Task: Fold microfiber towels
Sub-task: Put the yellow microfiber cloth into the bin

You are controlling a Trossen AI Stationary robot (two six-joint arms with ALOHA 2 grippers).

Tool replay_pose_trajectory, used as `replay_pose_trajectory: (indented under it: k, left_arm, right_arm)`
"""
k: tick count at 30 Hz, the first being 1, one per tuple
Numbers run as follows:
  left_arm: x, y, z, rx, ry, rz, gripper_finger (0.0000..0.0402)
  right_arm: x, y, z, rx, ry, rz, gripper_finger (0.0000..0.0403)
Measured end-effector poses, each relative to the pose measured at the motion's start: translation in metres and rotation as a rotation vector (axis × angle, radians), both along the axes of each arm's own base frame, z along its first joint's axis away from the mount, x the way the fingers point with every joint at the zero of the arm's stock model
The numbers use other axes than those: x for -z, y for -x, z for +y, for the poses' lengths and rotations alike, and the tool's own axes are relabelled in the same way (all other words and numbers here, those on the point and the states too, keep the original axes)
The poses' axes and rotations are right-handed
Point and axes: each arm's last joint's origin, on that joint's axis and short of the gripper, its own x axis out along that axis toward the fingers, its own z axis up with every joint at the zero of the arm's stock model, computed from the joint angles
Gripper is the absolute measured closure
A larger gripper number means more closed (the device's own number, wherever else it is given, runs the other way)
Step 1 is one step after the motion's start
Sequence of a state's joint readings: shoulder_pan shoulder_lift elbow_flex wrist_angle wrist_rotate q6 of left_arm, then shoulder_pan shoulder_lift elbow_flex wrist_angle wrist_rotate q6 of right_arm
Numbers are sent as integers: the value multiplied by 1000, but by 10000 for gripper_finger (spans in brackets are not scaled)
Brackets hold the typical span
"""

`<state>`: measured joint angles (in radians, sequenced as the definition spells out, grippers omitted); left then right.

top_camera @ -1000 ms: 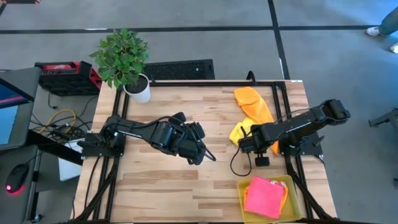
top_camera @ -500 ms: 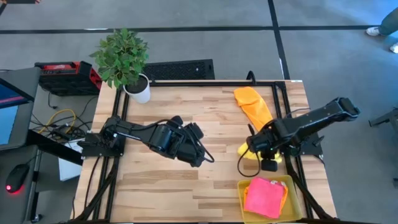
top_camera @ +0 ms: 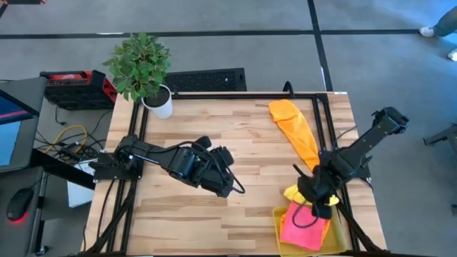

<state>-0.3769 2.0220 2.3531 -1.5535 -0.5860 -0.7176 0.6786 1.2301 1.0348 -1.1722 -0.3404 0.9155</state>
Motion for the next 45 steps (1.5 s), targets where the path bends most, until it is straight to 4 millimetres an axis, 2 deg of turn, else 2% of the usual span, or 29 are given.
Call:
replay_pose_trajectory:
  k: [6,12,18,25,33,45]
  left_arm:
    - [0,2,-7,20,1,-8,286]
    - [0,2,-9,24,1,-9,286]
    - [0,2,-9,26,0,-7,286]
    - [0,2,-9,43,-10,2,286]
    - [0,2,-9,58,-19,11,286]
    - [0,3,-9,67,-24,15,286]
  right_arm:
    - [1,6,31,36,-67,-34,393]
    - [13,6,58,61,-85,-14,393]
    - [34,-7,88,16,-142,-22,392]
    - [54,-23,112,-24,-212,-87,392]
    - [69,-28,118,-35,-193,-70,383]
    - [69,-34,120,16,-234,-58,298]
